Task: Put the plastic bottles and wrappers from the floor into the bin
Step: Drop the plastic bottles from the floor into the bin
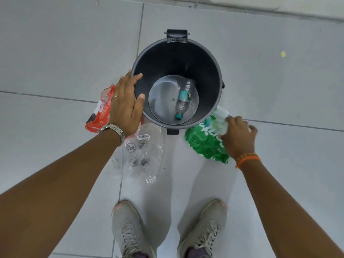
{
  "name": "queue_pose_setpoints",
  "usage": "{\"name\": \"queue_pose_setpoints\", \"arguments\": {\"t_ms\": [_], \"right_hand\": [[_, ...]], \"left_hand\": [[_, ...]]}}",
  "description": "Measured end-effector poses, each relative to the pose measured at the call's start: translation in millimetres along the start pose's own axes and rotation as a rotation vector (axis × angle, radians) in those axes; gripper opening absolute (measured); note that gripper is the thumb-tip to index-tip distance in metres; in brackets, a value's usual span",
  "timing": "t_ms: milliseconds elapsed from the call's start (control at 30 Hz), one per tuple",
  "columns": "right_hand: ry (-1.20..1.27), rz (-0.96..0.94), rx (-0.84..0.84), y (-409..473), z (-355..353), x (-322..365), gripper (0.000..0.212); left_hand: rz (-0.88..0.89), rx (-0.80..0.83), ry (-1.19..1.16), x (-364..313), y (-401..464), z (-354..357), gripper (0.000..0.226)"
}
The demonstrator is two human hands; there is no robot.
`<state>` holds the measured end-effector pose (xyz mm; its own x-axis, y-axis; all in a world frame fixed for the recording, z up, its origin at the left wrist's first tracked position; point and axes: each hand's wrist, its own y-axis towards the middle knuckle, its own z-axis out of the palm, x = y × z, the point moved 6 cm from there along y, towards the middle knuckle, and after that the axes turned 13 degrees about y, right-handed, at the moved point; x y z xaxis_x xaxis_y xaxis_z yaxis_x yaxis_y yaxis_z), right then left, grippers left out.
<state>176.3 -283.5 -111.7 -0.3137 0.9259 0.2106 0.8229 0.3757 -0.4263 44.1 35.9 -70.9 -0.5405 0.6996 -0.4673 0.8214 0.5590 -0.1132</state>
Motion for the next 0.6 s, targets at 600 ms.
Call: {"name": "queue_pose_setpoints", "arguments": {"t_ms": [600], "right_hand": [[0.450,-0.124,-0.071,49,-109,155,0.053]], "left_hand": [[0.034,0.015,0.004,-7,-2,-8,0.050]]}}
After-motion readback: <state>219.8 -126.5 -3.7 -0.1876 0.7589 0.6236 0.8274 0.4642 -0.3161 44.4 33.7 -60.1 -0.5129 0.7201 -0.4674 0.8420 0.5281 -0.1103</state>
